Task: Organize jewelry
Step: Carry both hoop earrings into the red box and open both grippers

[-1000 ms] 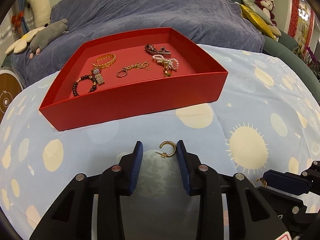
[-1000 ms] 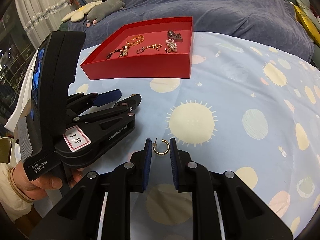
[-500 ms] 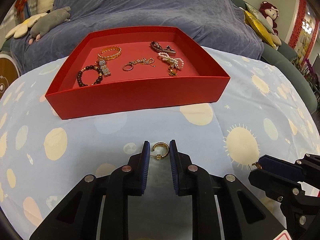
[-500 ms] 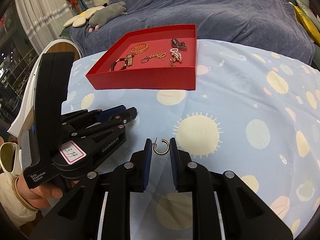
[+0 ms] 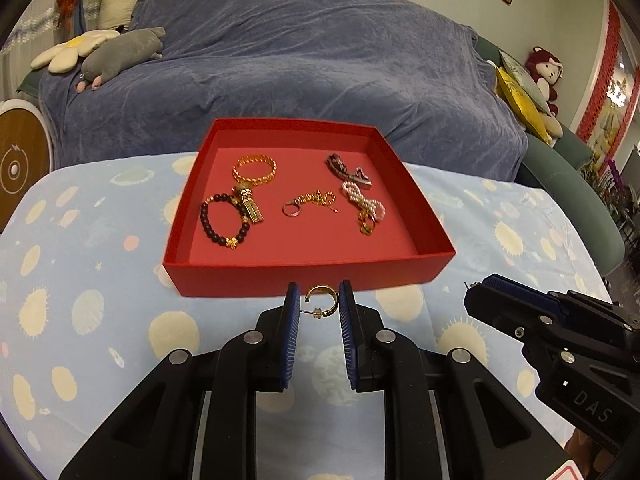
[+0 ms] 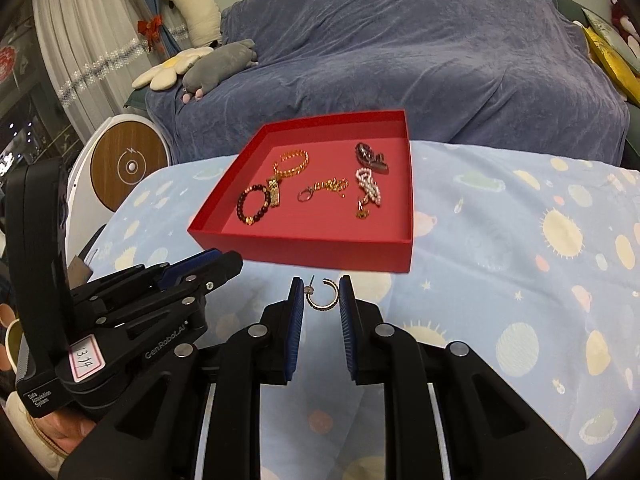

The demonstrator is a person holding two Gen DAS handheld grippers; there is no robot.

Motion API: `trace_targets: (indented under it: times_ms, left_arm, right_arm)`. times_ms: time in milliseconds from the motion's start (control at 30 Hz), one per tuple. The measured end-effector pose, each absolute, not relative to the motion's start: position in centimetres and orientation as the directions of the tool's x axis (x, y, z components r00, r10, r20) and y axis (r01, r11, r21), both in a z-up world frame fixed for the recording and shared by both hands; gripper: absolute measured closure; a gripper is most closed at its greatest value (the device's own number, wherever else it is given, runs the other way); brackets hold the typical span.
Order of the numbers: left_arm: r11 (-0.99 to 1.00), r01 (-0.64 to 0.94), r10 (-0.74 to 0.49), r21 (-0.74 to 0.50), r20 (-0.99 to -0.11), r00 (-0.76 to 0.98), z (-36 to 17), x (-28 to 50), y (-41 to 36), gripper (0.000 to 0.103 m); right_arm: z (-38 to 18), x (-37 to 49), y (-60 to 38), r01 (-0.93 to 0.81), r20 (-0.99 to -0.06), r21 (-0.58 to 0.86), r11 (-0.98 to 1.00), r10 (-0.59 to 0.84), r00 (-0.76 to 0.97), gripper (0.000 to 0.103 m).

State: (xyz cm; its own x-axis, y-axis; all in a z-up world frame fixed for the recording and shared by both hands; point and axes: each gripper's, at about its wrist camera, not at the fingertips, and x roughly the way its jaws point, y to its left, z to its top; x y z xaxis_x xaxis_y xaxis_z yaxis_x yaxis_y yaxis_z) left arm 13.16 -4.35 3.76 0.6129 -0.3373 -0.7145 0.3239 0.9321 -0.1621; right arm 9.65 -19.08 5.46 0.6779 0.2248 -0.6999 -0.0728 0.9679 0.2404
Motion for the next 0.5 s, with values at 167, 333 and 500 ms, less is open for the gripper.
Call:
trace_targets:
  times_ms: [167,333,500]
  left_arm:
    - [0.942,0.299,-0.317,-0.154,-0.701,0.639,5.3,15.3,-3.5,0.086]
    - [0.948,0.281,-0.302,-0.151,-0.710,0.636,5.0,18.7,-3.5,0.086]
    - [0.951,0.283,-0.282,-0.122,-0.715,0.639,4.0,21.4,-4.4,0.086]
  right_arm:
    - [6.0,13.0,-19.6,-0.061,-0.693,0.243,0.968,0.217,0.687,0.086]
    - [5.6,15.9,-19.7,-0.045,-0.699,0.246,0.968,0.210,0.684,0.086]
    - [4.3,18.9,-18.7,-0.052,-0.708,0.243,0.969,0.214,0.673,0.086]
